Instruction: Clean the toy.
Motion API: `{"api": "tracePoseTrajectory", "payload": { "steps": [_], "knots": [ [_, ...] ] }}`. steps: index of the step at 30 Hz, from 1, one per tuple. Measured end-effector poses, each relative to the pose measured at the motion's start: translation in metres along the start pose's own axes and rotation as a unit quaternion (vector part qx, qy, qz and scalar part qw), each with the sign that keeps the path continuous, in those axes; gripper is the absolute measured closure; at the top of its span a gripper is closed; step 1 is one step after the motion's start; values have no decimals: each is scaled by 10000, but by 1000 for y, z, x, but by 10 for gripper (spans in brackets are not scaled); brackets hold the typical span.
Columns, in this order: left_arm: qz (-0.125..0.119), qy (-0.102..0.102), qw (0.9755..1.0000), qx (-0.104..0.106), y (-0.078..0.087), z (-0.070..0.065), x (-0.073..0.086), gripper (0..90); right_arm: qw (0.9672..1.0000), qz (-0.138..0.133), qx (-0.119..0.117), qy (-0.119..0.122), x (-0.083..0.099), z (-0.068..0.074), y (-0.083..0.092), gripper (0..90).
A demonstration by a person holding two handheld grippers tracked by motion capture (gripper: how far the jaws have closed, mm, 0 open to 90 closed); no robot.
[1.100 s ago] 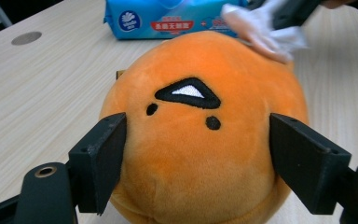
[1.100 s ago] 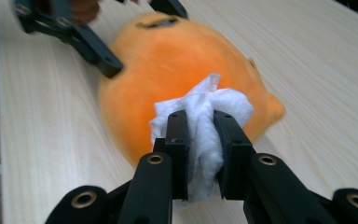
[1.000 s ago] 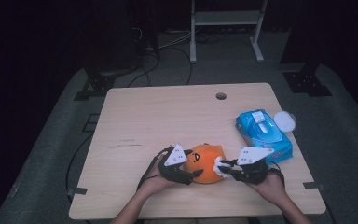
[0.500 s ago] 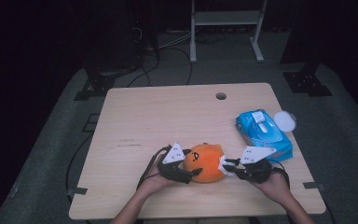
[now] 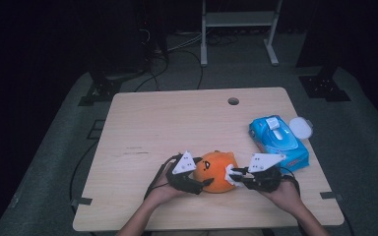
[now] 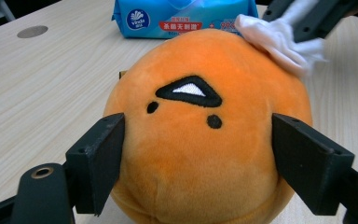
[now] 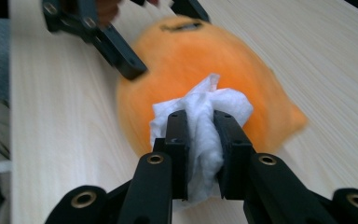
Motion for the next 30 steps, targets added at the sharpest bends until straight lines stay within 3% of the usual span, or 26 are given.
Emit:
{"api": "tracePoseTrajectory", "payload": {
  "steps": [4, 9, 11, 14, 17, 19, 21, 23, 24, 26, 28, 30],
  "knots": [
    [0, -32, 10000, 4, 0, 0, 0, 205, 9998, 63, 149, -153, 13, -12, 9, 762],
    [-1, 23, 10000, -50, -2, 2, -1, 205, 9999, 17, 106, -129, 10, -8, 9, 761],
    [-47, -89, 9999, 30, 1, 0, -3, 157, 9999, 90, 96, -33, 7, -4, 3, 761],
    [-147, -38, 9998, 144, 3, -1, -5, 102, 9998, 94, 65, -133, 10, -9, 3, 762],
    [-50, -218, 9996, 181, 1, -4, -4, 109, 9997, 99, 110, -182, 12, -14, 4, 762],
    [25, -302, 9995, 88, -1, -6, -3, 149, 9996, 92, 112, -226, 11, -14, 4, 762],
    [31, -235, 9997, 12, -2, -4, -4, 178, 9998, 19, 61, -181, 6, -7, 4, 762],
    [79, -189, 9998, -46, -3, -3, -4, 199, 9998, -76, -183, -84, -3, 6, -1, 762],
    [153, -161, 9997, -64, -3, -2, -3, 203, 9998, 0, -180, 98, -6, 13, -6, 762],
    [139, -133, 9998, -59, -2, -1, -2, 206, 9997, 33, -163, 155, -6, 13, -7, 761],
    [107, -22, 9999, -48, -1, 1, -1, 213, 9998, 5, -182, 59, -5, 8, -4, 762],
    [56, 52, 10000, -32, -1, 2, -1, 213, 10000, 55, -8, 53, 0, -1, 0, 762]
  ]
}}
Point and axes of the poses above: each handheld gripper's, and its own axes: y roughly backward along the jaws, x roughly out of its underside, z roughly to its left, the point moved 7 cm from there along -y, roughly forward along the jaws, and after that the axes turned 8 degrees about -y, right-handed, at the moved point
